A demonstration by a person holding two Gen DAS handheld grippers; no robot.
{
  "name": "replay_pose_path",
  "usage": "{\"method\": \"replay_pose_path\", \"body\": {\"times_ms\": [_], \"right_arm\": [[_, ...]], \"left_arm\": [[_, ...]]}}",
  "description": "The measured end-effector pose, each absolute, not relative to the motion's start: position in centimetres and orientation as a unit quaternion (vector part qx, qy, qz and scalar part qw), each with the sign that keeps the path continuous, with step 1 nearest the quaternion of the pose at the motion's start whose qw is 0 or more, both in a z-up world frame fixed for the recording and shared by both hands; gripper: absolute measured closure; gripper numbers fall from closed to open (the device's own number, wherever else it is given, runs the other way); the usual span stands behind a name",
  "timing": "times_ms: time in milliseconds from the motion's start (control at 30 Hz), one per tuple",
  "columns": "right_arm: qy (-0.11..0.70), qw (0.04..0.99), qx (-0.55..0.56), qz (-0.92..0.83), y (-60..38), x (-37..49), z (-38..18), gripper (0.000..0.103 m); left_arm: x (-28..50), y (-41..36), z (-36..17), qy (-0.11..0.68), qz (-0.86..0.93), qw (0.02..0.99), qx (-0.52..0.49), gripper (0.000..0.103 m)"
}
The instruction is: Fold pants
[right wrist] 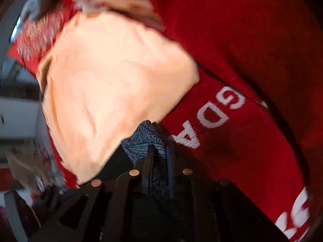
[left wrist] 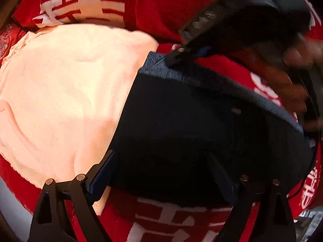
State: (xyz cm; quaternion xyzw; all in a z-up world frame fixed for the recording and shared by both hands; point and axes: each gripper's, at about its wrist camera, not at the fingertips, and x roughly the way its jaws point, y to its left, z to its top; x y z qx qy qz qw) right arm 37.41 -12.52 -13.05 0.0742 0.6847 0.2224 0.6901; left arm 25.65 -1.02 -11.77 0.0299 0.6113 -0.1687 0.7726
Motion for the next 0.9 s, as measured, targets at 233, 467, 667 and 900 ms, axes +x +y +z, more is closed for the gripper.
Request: {"method": "replay_pose_path", "body": {"times_ms": [233, 467, 667, 900], "right_arm": [[0.648, 0.738, 0.152, 0.113, -21.7, 29.7, -7.0, 0.088], [0.679, 0.708, 0.186, -0.054, -34.9, 18.4, -10.5, 0.088], [0.613, 0.720, 0.288, -0.153, -45.1, 13.3, -10.9, 0.089], [0.554, 0.709, 0.421, -0.110, -47.1, 6.9, -7.3, 0.085]], "left_arm": [[27.4, -7.7, -10.4, 0.597, -0.221, 0.768, 0.066, 0.012], [28.7, -13.0, -14.2, 0.593, -0.196, 0.771, 0.122, 0.012], [28.8, -13.6, -14.0, 0.596, -0.181, 0.768, 0.146, 0.004], [24.5, -14.2, -10.2, 0.583, -0.205, 0.768, 0.166, 0.004]]}}
